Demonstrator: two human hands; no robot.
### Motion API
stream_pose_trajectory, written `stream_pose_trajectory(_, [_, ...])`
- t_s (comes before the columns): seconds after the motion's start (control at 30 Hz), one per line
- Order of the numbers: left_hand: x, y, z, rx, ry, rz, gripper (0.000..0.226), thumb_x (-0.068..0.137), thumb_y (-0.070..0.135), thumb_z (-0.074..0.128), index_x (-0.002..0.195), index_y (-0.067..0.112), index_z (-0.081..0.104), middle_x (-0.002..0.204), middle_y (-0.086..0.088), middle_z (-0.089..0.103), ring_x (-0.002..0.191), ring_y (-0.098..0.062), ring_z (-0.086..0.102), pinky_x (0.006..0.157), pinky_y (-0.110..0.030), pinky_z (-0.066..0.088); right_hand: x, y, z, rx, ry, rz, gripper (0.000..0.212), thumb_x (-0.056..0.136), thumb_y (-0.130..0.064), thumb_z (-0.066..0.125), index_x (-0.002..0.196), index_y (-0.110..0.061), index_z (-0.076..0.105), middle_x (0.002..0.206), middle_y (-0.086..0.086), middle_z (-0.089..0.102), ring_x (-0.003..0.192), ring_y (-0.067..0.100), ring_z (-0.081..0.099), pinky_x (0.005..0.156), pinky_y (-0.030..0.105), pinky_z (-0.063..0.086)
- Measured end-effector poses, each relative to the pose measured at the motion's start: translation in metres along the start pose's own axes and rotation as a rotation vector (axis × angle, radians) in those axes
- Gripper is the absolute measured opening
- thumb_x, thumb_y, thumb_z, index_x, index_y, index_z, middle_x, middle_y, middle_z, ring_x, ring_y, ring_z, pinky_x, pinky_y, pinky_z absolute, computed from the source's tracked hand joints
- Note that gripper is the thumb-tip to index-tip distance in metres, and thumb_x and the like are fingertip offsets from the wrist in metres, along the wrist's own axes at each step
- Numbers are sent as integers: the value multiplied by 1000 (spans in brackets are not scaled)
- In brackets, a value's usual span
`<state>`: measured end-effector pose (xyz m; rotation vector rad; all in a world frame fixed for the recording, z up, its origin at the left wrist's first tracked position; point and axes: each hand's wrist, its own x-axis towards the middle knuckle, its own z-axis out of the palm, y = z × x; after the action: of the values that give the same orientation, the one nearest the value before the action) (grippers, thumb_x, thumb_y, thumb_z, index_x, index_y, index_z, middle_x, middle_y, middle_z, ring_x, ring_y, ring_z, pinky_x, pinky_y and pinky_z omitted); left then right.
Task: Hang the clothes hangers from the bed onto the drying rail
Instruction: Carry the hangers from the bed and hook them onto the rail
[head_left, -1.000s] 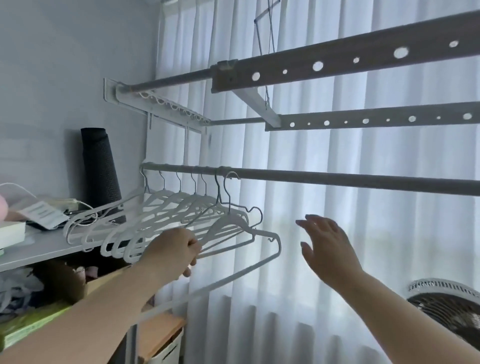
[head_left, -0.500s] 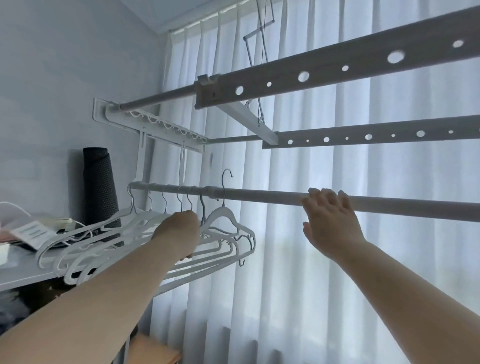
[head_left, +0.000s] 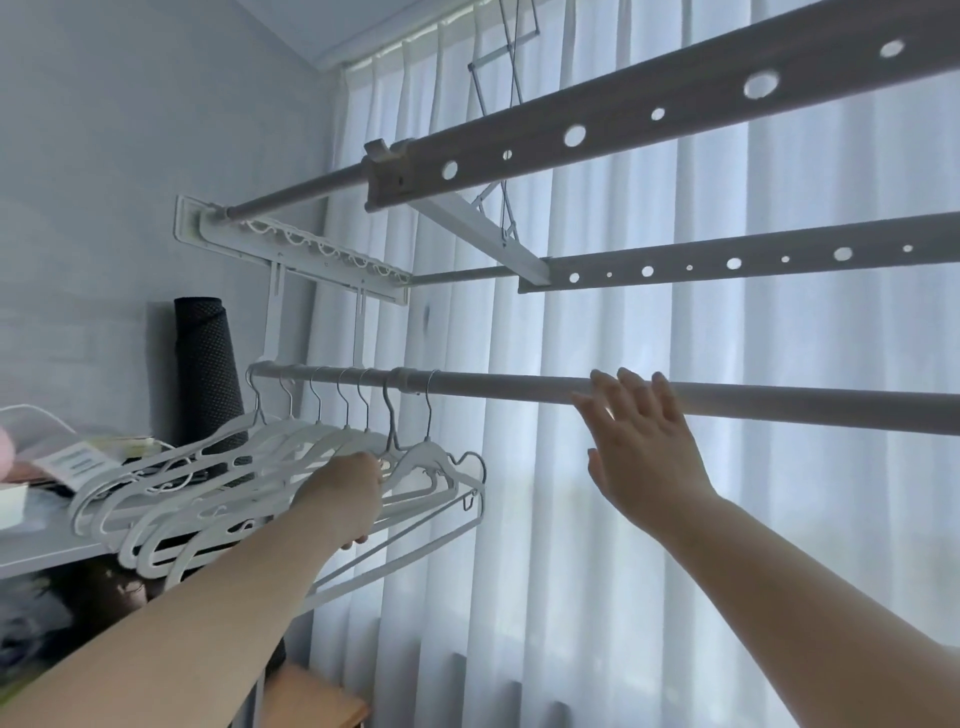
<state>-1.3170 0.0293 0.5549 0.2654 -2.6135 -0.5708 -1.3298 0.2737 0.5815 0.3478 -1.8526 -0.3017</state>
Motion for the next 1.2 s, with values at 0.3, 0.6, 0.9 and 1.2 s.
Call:
stream_pose_trajectory(0.3, [-30,-11,-8,42,147,51,35,95,25,42,128,17,46,133,-3,49,116,-22,50,89,-30,41,-19,-12,-4,248,60,16,56,38,-12,88,91,-9,69,98,13,70,87,33,68,91,42,41])
stream_pose_trajectory(0.6, [-148,-98,6,-99,384,95,24,93,17,46,111,19,60,117,11,54,116,-6,47,90,-13,33,-61,-141,-26,877,-111,-162,25,59,-20,60,81,-24,68,71,-14,69,60,6,67,52,15,49])
stream_pose_trajectory(0.9, [-351,-250,-24,-73,284,-542,40,89,20,51,60,48,47,74,23,64,82,-3,62,78,-19,44,-107,-285,-137,1158,-589,-759,31,95,-27,36,118,-23,55,118,-4,61,107,15,57,86,26,46])
stream_pose_trajectory(1.2, [-671,-315,-117,30,439,-1080,39,89,18,52,65,48,43,68,16,60,81,0,60,77,-14,45,-211,-449,-331,1416,-733,-1025,29,89,-33,33,103,-34,59,111,-1,65,102,20,61,75,24,42])
